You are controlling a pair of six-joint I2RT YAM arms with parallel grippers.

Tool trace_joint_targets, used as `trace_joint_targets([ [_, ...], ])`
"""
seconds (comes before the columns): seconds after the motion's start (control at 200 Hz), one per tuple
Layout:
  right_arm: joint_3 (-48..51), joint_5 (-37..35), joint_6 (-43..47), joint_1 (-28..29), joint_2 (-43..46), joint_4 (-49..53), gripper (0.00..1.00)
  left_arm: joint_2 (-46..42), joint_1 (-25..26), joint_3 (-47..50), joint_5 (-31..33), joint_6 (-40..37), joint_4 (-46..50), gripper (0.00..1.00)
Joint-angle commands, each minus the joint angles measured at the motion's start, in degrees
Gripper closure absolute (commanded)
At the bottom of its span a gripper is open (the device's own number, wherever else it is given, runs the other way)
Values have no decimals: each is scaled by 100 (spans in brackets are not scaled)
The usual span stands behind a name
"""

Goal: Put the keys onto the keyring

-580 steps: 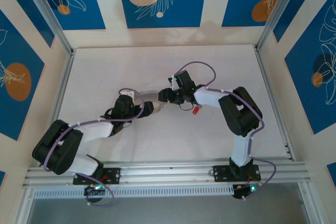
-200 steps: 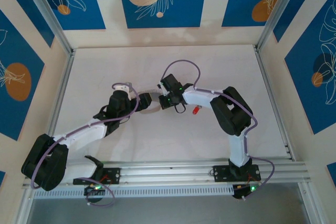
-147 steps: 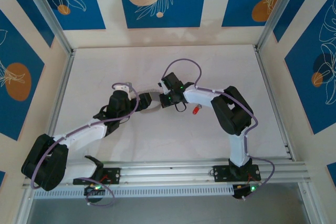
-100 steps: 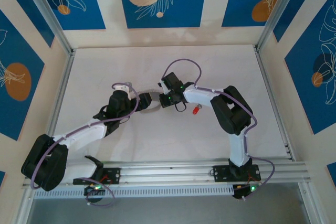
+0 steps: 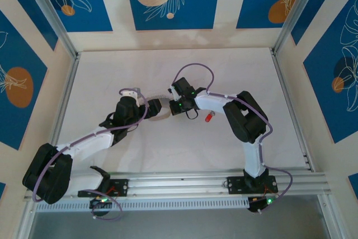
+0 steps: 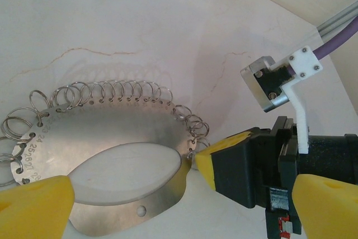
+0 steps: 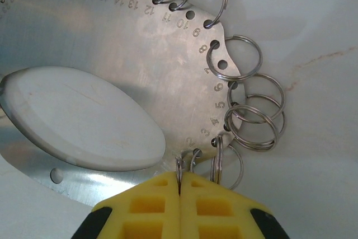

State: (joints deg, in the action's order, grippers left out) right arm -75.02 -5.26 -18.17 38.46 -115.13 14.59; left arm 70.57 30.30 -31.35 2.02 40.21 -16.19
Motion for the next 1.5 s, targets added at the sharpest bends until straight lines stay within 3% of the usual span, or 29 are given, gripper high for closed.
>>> trace_joint_targets([
  [0.0,-81,139,-18,-31,-57,12,100,-62,45,39,-32,30,-245,0],
  [0.205,72,323,-111,-103,432,-184,100,-105,44,-99,-134,171,-319,0],
  [0.37,-12,593,-111,-178,965,-200,100,-105,45,-579,4,295,278,0],
  [0.675,-113,1409,-251,-629,2086,-545,100,-329,30,-1828,-537,-1370,1301,6],
  [0.98,540,2724,-631,-1180,2952,-1538,100,-108,-34,-2781,-1040,-1981,2064,10],
  [1.175,1184,3476,-1065,-1452,3336,-2280,100,-34,-67,-2825,-1707,-1953,1893,20],
  [1.495,1938,4474,-1435,-1630,3773,-3250,100,-110,-141,-2281,-3149,-1240,518,37],
])
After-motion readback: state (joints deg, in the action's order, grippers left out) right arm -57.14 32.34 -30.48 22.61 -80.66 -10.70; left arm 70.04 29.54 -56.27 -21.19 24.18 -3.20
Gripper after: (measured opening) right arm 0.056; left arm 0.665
